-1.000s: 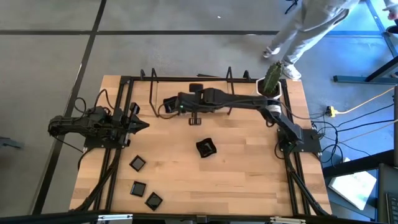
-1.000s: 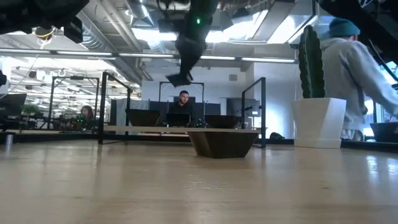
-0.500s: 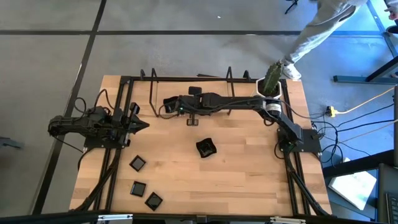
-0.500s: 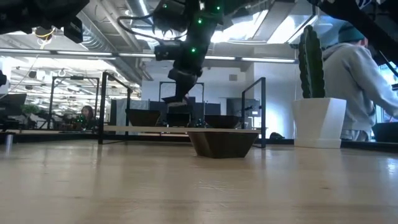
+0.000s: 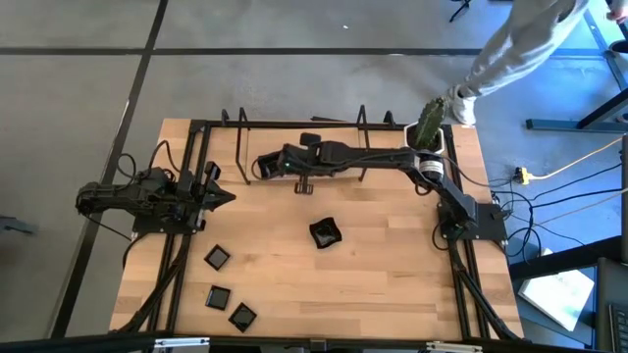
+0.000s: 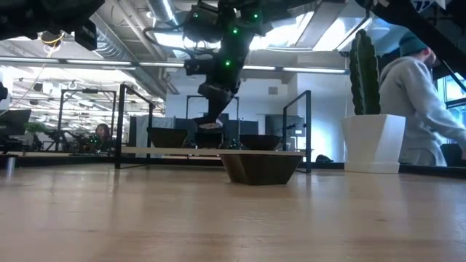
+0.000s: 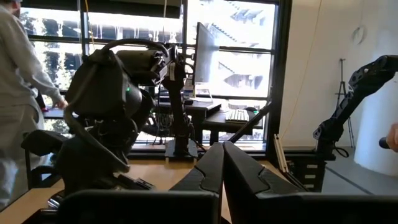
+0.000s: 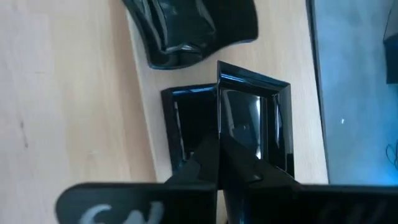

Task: Pick & Place Mini shaped plates
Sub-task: Stack the square plate on top of the square plate on the shelf

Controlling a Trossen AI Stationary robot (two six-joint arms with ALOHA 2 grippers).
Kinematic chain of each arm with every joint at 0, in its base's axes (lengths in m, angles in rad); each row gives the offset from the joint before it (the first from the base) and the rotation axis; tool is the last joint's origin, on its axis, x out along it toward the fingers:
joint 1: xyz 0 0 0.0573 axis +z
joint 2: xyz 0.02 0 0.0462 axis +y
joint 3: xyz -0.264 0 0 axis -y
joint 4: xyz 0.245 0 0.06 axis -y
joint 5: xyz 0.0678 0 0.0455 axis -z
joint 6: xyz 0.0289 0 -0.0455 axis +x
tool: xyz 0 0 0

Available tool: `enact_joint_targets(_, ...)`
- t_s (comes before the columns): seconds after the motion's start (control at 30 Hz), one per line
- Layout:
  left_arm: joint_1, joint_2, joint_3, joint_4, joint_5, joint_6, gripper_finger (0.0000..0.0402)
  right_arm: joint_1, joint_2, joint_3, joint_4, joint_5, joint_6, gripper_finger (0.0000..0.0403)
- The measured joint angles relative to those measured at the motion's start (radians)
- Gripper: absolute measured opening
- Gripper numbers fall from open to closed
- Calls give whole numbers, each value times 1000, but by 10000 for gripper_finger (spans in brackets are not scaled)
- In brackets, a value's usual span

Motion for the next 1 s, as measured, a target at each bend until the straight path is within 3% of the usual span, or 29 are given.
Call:
enact_joint_targets(0.5, 0, 0, 0, 0, 1, -1, 5, 1, 0, 0, -9, -53, -245, 2)
enact_joint_targets(1.0, 0, 0, 0, 0, 1, -1, 4, -2, 0, 0, -59, -53, -269, 2)
